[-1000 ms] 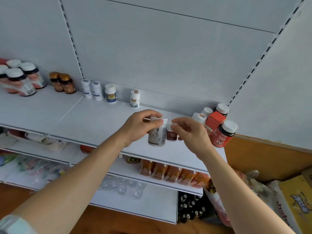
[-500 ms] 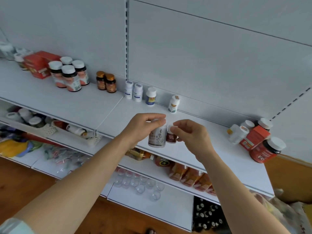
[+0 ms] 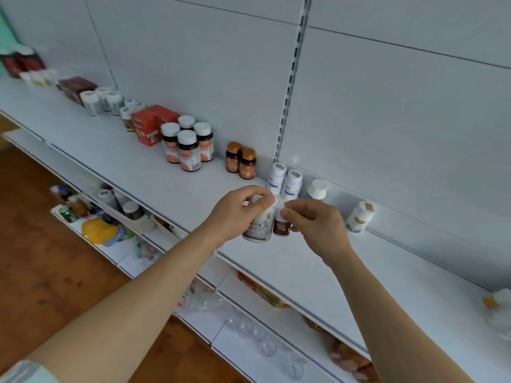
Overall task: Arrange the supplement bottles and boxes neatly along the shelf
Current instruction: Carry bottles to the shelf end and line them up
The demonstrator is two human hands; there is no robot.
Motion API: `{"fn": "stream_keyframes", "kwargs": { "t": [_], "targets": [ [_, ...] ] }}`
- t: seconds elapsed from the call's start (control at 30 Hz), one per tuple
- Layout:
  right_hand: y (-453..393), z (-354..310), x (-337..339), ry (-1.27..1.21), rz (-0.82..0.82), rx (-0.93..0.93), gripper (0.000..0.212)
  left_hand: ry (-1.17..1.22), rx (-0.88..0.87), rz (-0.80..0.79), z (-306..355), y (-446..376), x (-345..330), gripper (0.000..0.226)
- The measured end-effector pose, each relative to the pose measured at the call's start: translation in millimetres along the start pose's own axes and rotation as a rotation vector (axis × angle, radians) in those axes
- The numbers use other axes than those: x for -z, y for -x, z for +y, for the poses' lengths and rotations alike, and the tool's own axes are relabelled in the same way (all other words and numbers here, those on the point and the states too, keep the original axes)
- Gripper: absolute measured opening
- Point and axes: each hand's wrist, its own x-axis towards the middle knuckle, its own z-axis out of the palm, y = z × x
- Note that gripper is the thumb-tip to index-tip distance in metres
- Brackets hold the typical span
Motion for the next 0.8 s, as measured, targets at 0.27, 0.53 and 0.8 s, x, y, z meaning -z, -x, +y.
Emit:
{"fn": "stream_keyframes", "kwargs": {
  "t": [0.27, 0.53, 0.8],
  "targets": [
    [-62, -24, -96, 0.077, -0.224, 0.141, 0.009, -0.066, 0.128, 0.146, -33, -9, 89, 0.040],
    [-101, -72, -217, 0.123, -0.315, 0.254, 0.010, 0.034, 0.129, 0.283, -73, -11, 209, 0.031],
    [-125, -116, -335, 0.117, -0.250, 0.279, 0.011, -0.135, -0.007, 0.361, -114, -25, 330, 0.027]
  ]
}}
